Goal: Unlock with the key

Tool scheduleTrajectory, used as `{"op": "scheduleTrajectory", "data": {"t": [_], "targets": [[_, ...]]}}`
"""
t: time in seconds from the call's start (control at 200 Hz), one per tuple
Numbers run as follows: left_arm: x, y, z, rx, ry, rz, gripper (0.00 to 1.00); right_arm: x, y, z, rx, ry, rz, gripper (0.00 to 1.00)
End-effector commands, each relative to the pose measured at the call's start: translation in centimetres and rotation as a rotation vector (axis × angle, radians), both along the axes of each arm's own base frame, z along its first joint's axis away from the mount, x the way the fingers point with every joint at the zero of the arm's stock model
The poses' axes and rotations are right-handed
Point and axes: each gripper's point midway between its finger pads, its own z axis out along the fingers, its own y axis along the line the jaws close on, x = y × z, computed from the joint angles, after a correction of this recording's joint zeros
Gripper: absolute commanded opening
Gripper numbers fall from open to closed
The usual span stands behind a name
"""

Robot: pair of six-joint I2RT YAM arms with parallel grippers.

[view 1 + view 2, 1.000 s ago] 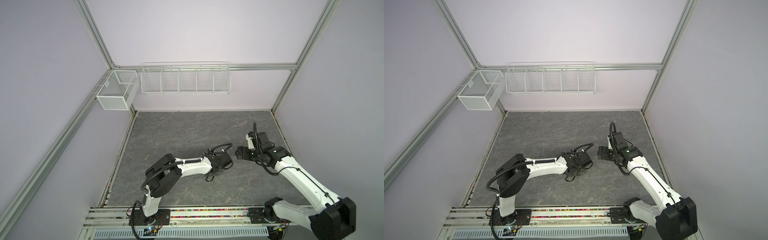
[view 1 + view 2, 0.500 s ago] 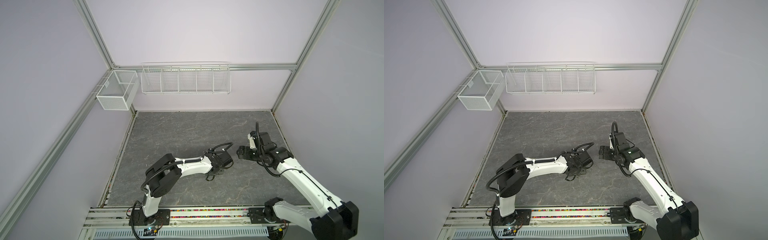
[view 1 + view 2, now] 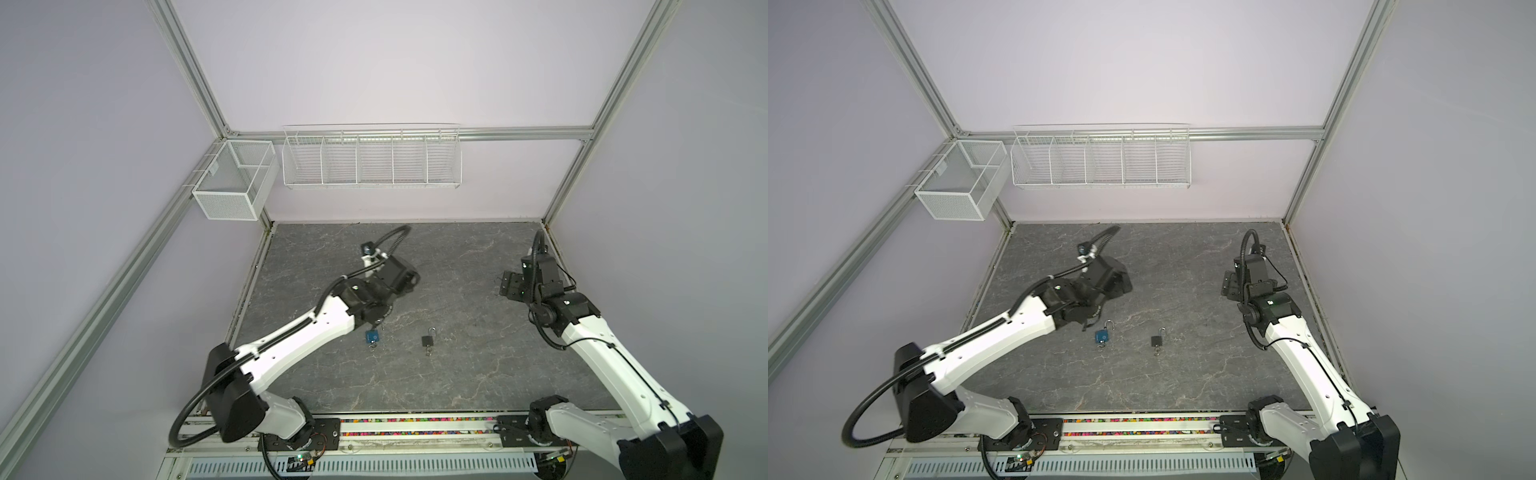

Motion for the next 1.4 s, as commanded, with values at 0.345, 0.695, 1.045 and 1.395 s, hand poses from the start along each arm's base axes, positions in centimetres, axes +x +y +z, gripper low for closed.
{"op": "scheduleTrajectory", "data": {"t": [0.345, 0.695, 1.045, 1.395], "targets": [[0.6, 25.2, -8.0, 0.508, -0.213, 0.408, 0.99, 5.2, -7.5, -11.0, -0.185, -0.046, -0.159, 0.89], [5.5, 22.6, -10.5, 0.520, -0.282, 0.188, 0.99, 6.3, -2.3, -10.8, -0.142, -0.296, 0.194, 0.89], [5.7, 20.6, -12.2, 0.387, -0.397, 0.094, 0.99, 6.3, -1.5, -11.3, -0.133, -0.316, 0.248, 0.89], [7.5, 22.5, -13.4, 0.347, -0.324, 0.146, 0.99, 6.3, -1.5, -11.4, -0.132, -0.314, 0.249, 0.89]]}}
